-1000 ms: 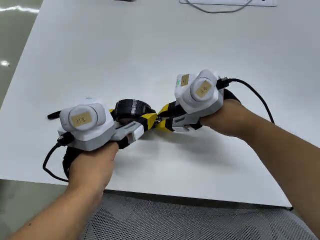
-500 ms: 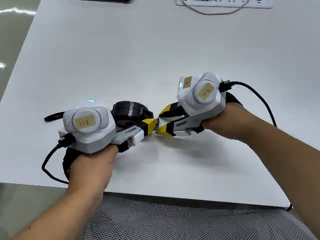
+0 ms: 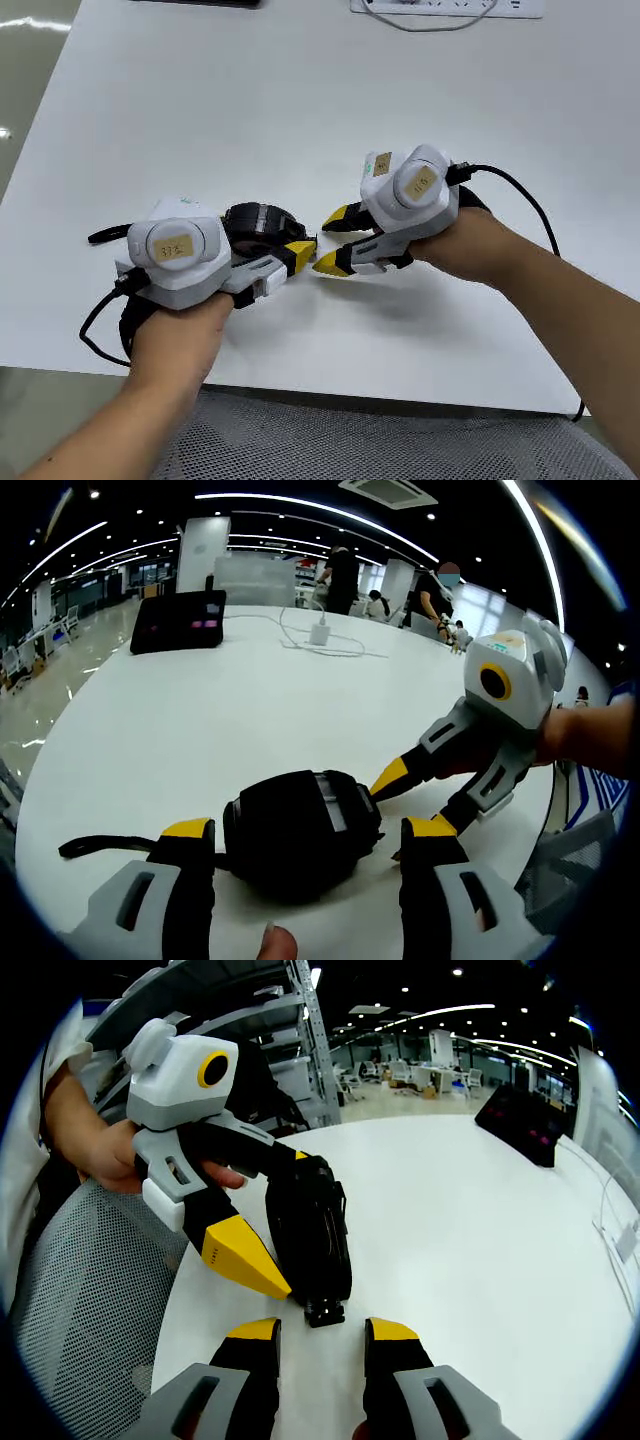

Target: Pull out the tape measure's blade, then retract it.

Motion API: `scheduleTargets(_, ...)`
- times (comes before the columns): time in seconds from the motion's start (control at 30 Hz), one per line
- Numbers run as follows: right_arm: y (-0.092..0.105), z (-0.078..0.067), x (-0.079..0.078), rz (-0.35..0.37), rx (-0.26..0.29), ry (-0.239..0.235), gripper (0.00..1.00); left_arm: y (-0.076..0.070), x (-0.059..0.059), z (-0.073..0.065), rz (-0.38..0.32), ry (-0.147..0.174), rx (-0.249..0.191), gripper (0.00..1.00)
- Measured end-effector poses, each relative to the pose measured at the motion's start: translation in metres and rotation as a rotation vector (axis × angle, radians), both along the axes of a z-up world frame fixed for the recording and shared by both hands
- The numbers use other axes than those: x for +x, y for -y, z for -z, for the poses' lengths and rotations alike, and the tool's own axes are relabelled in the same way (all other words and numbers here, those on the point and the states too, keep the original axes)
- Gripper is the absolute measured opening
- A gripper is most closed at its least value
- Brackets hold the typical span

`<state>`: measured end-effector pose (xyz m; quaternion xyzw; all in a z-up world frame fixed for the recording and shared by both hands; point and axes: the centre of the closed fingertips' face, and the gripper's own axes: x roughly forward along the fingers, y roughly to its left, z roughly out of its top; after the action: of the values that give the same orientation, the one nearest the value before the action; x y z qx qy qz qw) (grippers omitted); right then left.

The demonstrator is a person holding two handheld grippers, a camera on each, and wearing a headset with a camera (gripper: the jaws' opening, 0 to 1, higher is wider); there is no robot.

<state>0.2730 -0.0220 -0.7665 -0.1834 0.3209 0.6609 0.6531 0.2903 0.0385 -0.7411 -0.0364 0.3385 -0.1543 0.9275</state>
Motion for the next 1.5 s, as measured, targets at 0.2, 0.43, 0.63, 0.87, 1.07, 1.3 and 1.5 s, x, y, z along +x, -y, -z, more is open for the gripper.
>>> scheduleTargets(0.2, 0.001, 0.000, 0.003, 0.019, 0.001, 0.002, 0.37, 0.000, 0.000, -0.002, 0.018, 0.015, 0.009, 0.76)
scheduleTargets(0.43, 0.002, -0.001, 0.003, 0.029, 0.002, 0.008, 0.42, 0.001, 0.000, -0.005, 0.036, 0.018, 0.017, 0.76)
scheduleTargets(0.63, 0.003, -0.001, 0.005, 0.049, -0.002, 0.008, 0.47, 0.003, -0.001, -0.006, 0.054, 0.015, 0.019, 0.76)
scheduleTargets(0.87, 0.005, -0.003, 0.002, 0.056, -0.001, 0.006, 0.50, 0.004, 0.000, -0.008, 0.060, 0.029, 0.019, 0.83)
scheduleTargets(1.07, 0.005, -0.004, 0.004, 0.065, 0.006, 0.011, 0.58, 0.007, 0.000, -0.010, 0.072, 0.036, 0.008, 0.83)
scheduleTargets(1.3, 0.006, -0.006, 0.002, 0.071, 0.010, 0.010, 0.64, 0.005, 0.001, -0.010, 0.075, 0.041, 0.008, 0.86)
scheduleTargets(1.5, 0.007, -0.006, 0.003, 0.077, 0.015, 0.022, 0.71, 0.004, 0.001, -0.011, 0.086, 0.046, 0.011, 0.90)
